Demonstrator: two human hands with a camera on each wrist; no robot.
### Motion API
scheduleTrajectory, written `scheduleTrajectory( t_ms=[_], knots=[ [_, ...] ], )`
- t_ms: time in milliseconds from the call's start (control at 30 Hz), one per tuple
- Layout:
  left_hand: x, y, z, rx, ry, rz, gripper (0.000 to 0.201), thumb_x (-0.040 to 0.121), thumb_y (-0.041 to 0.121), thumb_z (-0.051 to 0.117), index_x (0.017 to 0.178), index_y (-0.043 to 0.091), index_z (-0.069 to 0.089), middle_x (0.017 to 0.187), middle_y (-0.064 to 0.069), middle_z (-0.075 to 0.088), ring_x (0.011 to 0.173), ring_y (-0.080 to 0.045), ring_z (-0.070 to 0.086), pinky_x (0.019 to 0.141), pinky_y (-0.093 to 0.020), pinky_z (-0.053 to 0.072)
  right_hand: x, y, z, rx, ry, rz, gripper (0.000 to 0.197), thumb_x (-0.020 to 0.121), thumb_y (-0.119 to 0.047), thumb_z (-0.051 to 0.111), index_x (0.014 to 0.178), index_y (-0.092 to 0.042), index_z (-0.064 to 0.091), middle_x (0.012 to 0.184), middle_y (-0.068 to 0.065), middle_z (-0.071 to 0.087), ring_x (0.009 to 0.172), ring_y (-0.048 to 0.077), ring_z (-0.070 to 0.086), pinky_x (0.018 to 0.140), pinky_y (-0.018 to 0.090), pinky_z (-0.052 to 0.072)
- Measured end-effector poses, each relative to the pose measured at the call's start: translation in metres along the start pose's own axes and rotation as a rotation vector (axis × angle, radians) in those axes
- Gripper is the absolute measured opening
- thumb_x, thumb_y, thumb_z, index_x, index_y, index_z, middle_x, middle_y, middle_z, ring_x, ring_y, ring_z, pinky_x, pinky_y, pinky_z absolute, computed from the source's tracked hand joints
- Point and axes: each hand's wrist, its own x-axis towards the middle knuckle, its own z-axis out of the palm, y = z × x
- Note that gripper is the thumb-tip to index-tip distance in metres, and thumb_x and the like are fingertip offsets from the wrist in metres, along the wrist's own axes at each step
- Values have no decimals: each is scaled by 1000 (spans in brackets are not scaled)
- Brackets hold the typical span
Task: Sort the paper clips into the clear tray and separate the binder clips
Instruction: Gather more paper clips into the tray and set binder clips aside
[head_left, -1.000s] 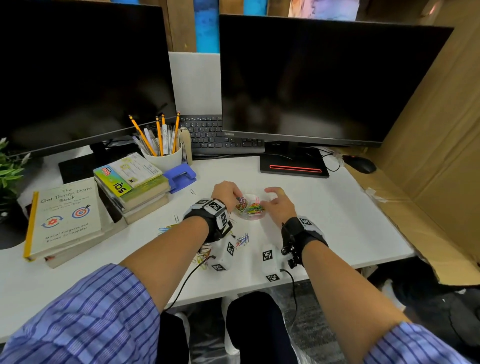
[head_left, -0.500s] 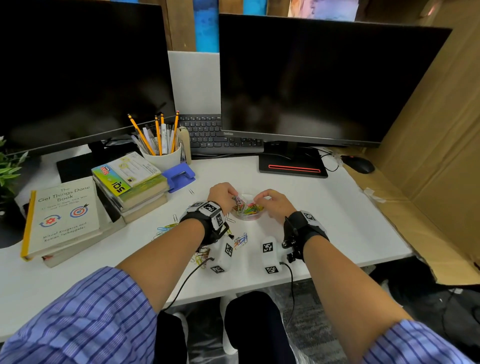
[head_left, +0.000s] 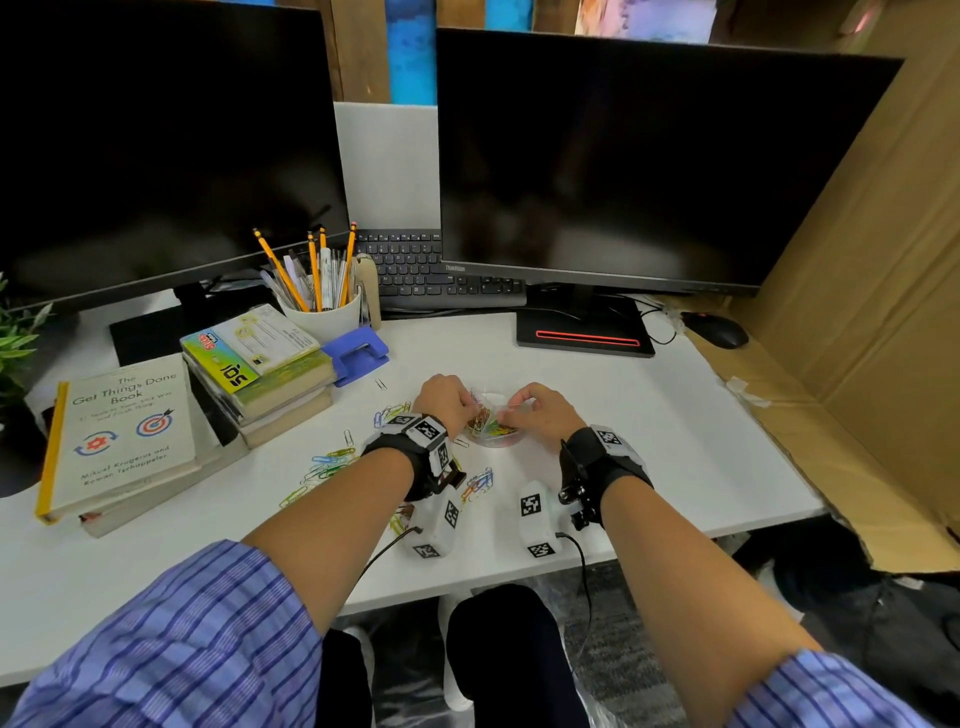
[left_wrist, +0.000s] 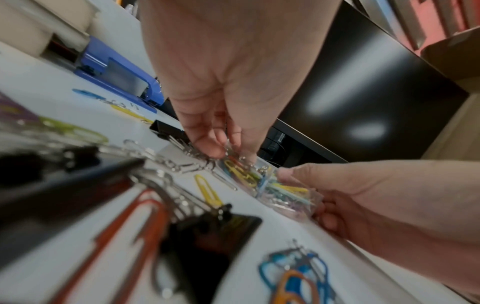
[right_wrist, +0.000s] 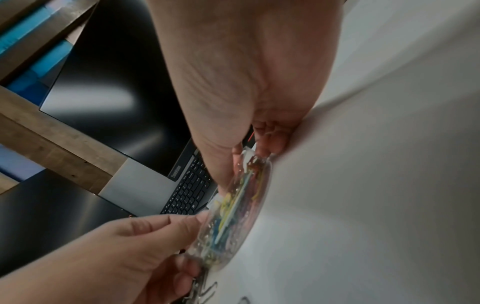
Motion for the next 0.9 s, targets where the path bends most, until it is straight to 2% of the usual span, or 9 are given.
scheduleTrajectory(
  t_ms=[100,233,333,433,567,667,700,833,900],
  knots=[
    [1,2,-1,24,9,-16,29,90,27,60,91,1,75,99,-16,71,98,-31,64,84,-37,53,-2,-2,0,-9,33,-7,19,83,-31,68,71,-26,54,74,-9,51,68,8,47,59,20,36],
    [0,0,-1,35,24,5,27,88,26,63,95,2,74,103,-16,71,102,-31,64,87,-38,53,1,0,-4,3,-49,28,17,76,-28,74,78,-28,58,89,0,60,89,21,56,81,31,42],
    [-1,0,-1,45,5,9,26,85,23,67,102,4,72,111,-15,68,107,-29,61,91,-38,52,0,1,-5,-17,-55,-4,18,77,-21,75,83,-24,58,72,-5,52,83,21,51,78,31,40],
    [-1,0,-2,21,-12,2,27,86,24,67,104,4,70,113,-14,68,108,-29,61,93,-37,50,-2,2,-6,-21,-29,-18,13,81,-21,71,85,-21,59,70,-6,51,80,20,50,76,30,39],
    [-5,-8,-9,-128,-62,-27,31,84,25,70,110,8,65,115,-13,65,107,-28,60,90,-31,46,-7,-5,-6,51,-13,20,14,84,-25,66,73,-27,59,91,2,63,85,18,53,77,30,42],
    [-12,-17,-23,-229,-42,-49,31,85,14,68,114,5,62,114,-17,65,94,-24,59,85,-29,47,-12,-14,-5,114,-24,32,10,89,-21,62,79,-22,59,105,4,61,94,18,52,71,21,41],
    [-14,-21,-28,-251,-30,-51,31,84,12,68,114,3,62,113,-17,64,91,-20,56,84,-29,47,-13,-15,-4,131,-11,42,9,88,-22,62,80,-22,58,111,7,61,96,19,53,70,20,42],
    [-28,-40,-48,-197,-75,-61,33,82,8,69,114,2,63,112,-14,64,104,-26,59,79,-26,45,-23,-31,10,-6,274,10,17,84,-24,63,97,-13,64,124,16,52,108,30,56,96,35,46],
    [-38,-49,-59,-77,-113,-66,35,82,10,69,117,5,63,124,-13,61,116,-27,56,90,-30,44,-38,-52,18,-87,292,-151,18,86,-20,60,99,-7,65,116,16,56,93,23,54,86,26,43]
  ],
)
